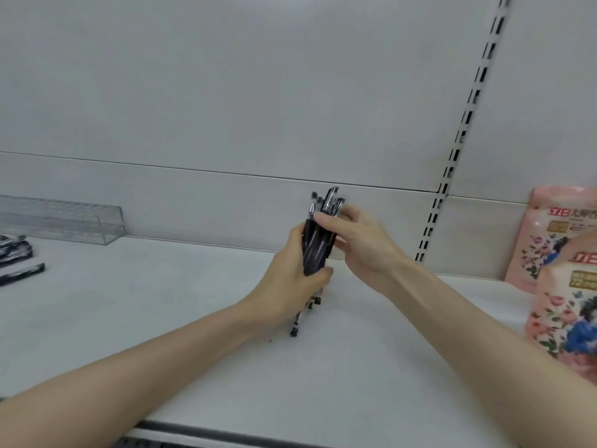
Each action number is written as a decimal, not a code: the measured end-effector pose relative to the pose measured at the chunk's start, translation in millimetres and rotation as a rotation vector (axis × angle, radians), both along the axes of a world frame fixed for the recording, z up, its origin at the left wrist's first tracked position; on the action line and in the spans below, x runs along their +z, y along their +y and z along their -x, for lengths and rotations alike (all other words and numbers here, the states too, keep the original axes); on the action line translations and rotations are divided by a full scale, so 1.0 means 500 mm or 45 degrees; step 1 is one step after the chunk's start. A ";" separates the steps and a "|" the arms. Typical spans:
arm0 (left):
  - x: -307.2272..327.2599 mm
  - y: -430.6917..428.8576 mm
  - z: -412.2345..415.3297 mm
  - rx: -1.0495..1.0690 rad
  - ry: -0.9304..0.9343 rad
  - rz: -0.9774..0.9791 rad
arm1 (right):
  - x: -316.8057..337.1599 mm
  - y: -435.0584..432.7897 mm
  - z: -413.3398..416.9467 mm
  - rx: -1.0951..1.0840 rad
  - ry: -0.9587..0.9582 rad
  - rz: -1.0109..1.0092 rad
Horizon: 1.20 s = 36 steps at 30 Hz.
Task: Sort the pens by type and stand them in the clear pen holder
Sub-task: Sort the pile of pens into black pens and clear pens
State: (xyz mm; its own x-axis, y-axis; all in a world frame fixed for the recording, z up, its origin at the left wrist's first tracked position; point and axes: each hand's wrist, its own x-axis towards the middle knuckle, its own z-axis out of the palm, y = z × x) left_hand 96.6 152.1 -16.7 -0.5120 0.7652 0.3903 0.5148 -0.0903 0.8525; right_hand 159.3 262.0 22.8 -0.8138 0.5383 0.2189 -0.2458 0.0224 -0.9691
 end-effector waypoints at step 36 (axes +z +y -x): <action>0.031 -0.483 0.212 0.030 -0.264 -0.072 | 0.031 -0.434 0.258 0.199 0.084 -0.347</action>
